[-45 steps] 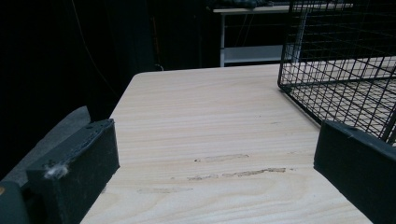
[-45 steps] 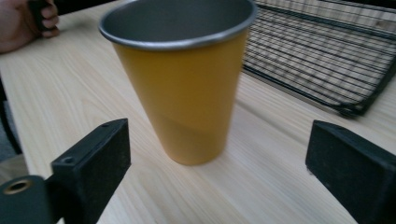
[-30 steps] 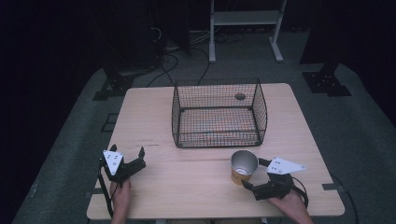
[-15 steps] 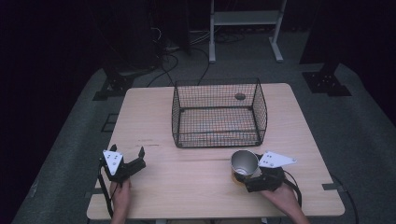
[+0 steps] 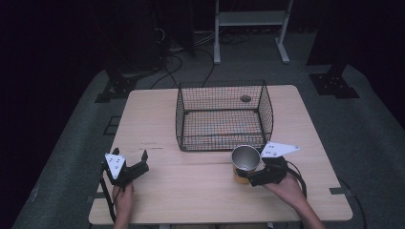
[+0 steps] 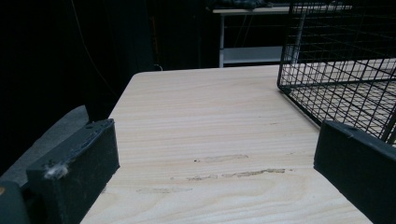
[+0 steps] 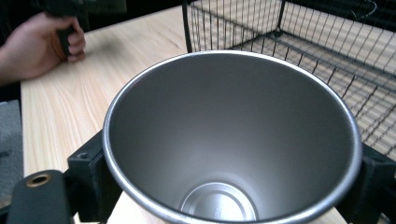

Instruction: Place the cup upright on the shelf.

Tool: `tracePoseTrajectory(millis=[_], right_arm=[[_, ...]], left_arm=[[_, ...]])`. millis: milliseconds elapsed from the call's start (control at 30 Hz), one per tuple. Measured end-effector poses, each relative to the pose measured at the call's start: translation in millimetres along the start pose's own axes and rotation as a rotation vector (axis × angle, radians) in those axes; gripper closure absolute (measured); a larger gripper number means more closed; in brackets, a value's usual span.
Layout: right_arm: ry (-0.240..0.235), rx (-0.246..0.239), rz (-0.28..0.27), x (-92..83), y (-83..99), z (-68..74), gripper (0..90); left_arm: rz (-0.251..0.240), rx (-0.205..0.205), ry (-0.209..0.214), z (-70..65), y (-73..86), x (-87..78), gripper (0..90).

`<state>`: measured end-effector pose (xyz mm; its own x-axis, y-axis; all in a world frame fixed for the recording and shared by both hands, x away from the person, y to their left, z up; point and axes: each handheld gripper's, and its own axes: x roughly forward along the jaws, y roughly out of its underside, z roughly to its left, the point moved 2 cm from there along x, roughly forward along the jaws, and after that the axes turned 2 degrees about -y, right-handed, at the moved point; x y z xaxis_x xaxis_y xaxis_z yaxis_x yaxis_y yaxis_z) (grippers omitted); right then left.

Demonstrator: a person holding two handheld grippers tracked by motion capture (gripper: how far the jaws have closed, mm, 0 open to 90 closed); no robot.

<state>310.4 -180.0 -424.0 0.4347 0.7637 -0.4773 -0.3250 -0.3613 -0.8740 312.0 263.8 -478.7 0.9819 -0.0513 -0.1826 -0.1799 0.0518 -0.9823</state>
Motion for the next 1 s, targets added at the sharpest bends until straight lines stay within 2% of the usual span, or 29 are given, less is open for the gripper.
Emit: tracePoseTrajectory(millis=[133,200,267,500,667,1000], right_arm=[[-0.034,0.011,-0.03,-3.4,-21.7,-7.1,12.1],[-0.038,0.009,-0.034,-4.0,-25.4,-8.5,12.1],[-0.053,0.012,-0.045,-5.5,-40.9,-13.9,12.1],[-0.077,0.005,-0.047,-4.1,-64.9,-21.6,12.1],[-0.089,-0.006,-0.04,1.4,-79.0,-28.4,12.1],[-0.111,-0.014,-0.038,8.7,-90.0,-31.0,12.1]], left_arm=[[0.0,0.003,-0.001,-0.2,-0.1,0.0,0.0],[0.0,0.003,-0.002,-0.3,-0.1,0.0,0.0],[0.0,0.003,-0.004,-0.5,-0.1,0.1,0.0],[0.004,0.008,-0.006,-1.3,0.0,0.3,0.0],[0.004,0.009,-0.006,-1.9,0.0,0.6,0.0],[0.009,0.027,-0.003,-3.3,-0.1,0.9,0.0]])
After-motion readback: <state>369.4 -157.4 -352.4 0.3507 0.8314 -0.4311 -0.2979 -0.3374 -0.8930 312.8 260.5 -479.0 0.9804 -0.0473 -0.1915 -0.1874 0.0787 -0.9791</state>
